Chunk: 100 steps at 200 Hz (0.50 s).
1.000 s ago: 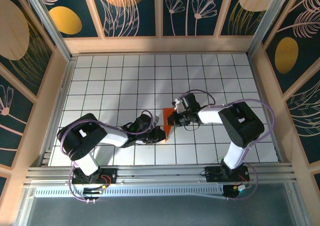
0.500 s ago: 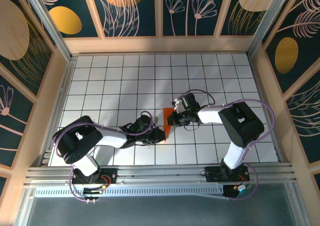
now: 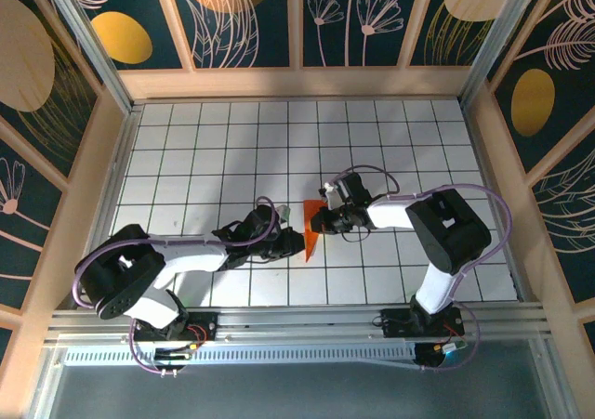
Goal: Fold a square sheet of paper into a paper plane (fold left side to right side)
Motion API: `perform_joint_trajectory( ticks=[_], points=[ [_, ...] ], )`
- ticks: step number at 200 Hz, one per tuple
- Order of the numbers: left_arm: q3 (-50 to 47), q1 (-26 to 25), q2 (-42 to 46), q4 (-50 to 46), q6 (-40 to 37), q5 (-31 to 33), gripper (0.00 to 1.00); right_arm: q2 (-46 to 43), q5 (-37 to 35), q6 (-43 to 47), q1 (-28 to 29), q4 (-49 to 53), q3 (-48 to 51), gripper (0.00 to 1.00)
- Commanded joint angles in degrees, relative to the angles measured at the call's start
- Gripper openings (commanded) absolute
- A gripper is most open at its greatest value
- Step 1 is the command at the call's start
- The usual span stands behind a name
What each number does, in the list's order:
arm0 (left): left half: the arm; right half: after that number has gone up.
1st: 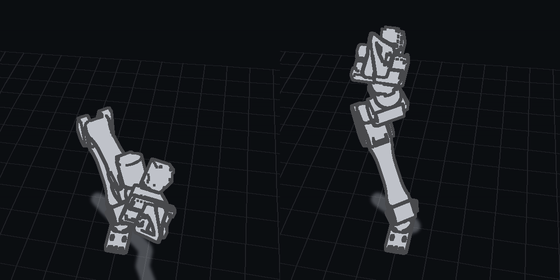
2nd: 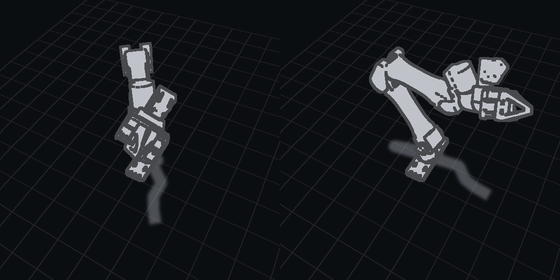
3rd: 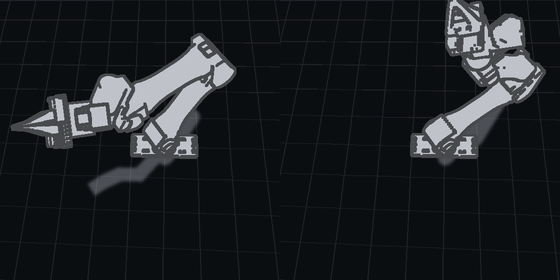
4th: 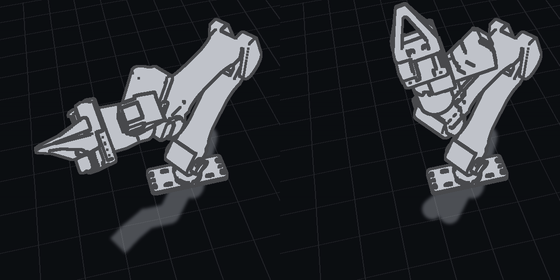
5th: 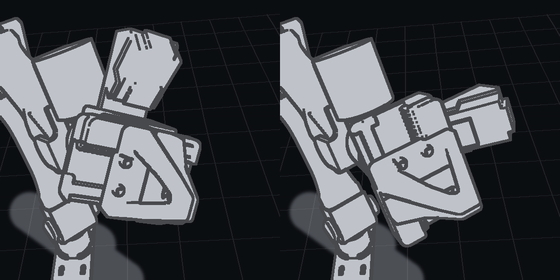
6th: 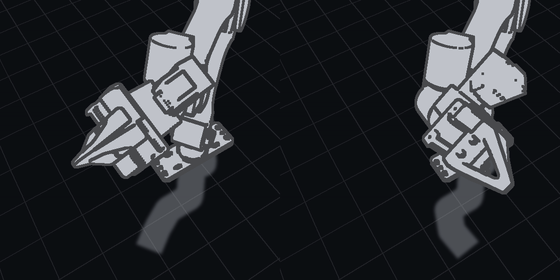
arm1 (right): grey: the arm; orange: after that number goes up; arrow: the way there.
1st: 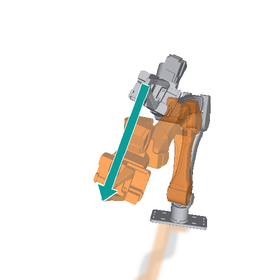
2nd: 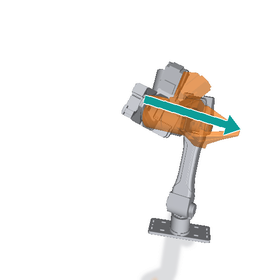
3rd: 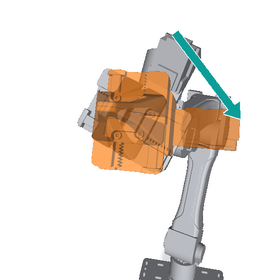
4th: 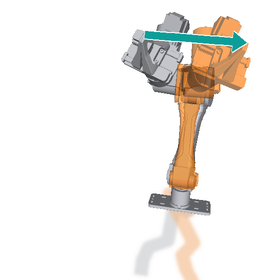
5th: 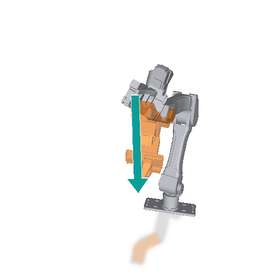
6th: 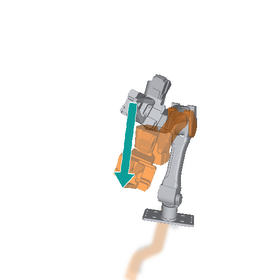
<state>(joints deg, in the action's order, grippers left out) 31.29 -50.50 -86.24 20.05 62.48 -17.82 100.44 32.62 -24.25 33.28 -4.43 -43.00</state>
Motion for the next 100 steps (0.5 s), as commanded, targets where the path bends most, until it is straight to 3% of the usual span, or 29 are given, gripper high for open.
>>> perform_joint_trajectory(
  ticks=[1, 42, 100],
  points=[
    [0.7, 1.1, -3.1, 6.6, 0.0, -5.4, 0.1, 4.2, -8.5, 1.6, 0.9, 7.7, 2.2, 0.0],
    [0.6, 1.1, -9.3, 15.3, 2.3, -10.2, 0.04, 4.2, -8.6, 1.5, 1.0, 7.8, 2.2, 0.0],
    [-0.7, 1.1, -11.6, 16.9, 2.9, -9.9, 0.04, 4.4, -8.7, 1.5, 1.0, 7.7, 2.1, 0.0]
  ],
)
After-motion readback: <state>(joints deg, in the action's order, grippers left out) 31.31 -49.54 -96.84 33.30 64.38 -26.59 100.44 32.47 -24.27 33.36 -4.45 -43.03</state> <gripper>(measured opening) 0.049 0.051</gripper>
